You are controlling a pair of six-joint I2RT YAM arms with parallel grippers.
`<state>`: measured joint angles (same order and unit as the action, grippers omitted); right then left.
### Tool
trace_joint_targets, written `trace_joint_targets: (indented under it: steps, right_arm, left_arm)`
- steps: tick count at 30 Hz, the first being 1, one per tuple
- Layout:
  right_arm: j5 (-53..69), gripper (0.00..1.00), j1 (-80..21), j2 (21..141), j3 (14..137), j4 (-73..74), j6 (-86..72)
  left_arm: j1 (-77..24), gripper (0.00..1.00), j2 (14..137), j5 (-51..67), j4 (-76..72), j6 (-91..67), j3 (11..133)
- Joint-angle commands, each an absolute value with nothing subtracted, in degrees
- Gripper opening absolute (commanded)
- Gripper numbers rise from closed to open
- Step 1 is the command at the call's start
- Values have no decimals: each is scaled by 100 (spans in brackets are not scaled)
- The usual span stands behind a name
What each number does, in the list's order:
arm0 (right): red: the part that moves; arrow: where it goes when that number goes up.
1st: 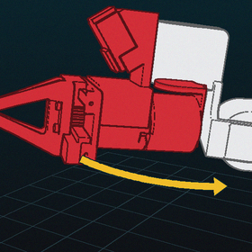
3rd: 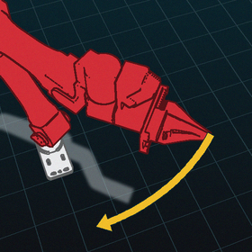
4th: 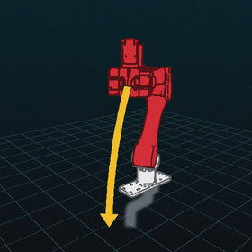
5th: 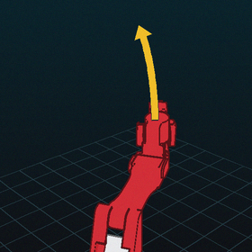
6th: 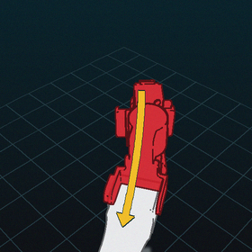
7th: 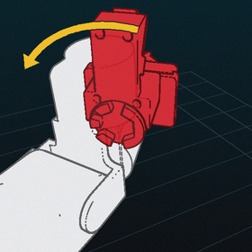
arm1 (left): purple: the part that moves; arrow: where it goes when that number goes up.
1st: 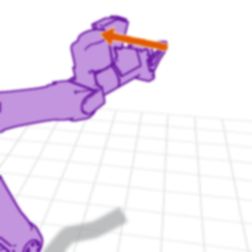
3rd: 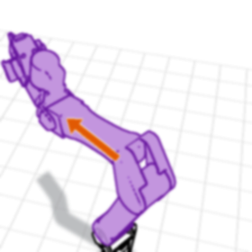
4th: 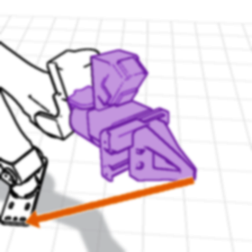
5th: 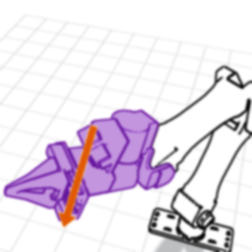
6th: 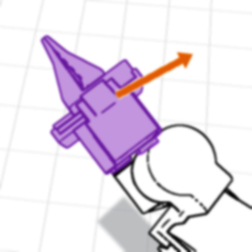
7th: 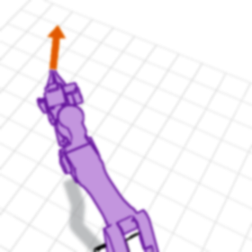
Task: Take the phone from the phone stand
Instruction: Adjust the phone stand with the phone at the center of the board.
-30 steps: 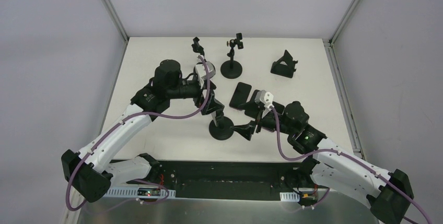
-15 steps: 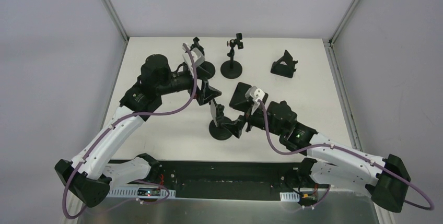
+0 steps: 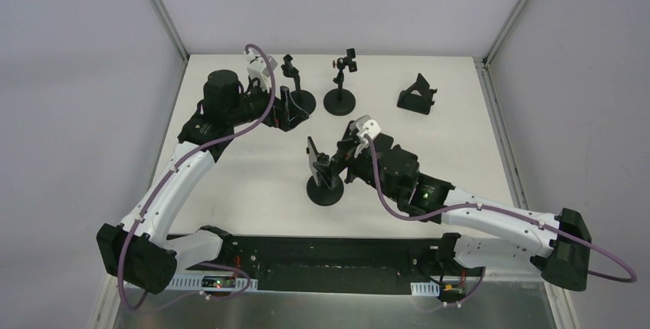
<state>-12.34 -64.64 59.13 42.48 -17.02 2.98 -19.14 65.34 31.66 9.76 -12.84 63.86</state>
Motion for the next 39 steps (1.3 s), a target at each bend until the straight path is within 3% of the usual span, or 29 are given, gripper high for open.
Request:
trace_joint_targets:
  steps: [1, 5, 9, 23, 27, 39]
  right_arm:
    - [-1764, 89, -6594, 6019, 4689, -1436, 220]
    - [-1768, 89, -6673, 6111, 4797, -1173, 212]
    - [-1937, 89, -6743, 6225, 4797, -1033, 219]
    - [-2139, 88, -6713, 6524, 4534, -1279, 149]
    - [-1877, 84, -6545, 6402, 4425, -1210, 115]
    - [-744, 84, -5965, 5977, 4199, -712, 327]
  left_arm:
    - [-1925, 90, 6578, 2817, 823, -1515, 6196]
    - [-1925, 80, 6980, 2973, 834, -1599, 6152]
    - [-1933, 77, 7332, 3029, 828, -1603, 6157]
    - [-2327, 75, 7677, 3487, 842, -1591, 5941]
    - [-2346, 74, 7516, 3524, 835, -1625, 5708]
    - [-2430, 73, 7027, 3529, 838, -1747, 5336]
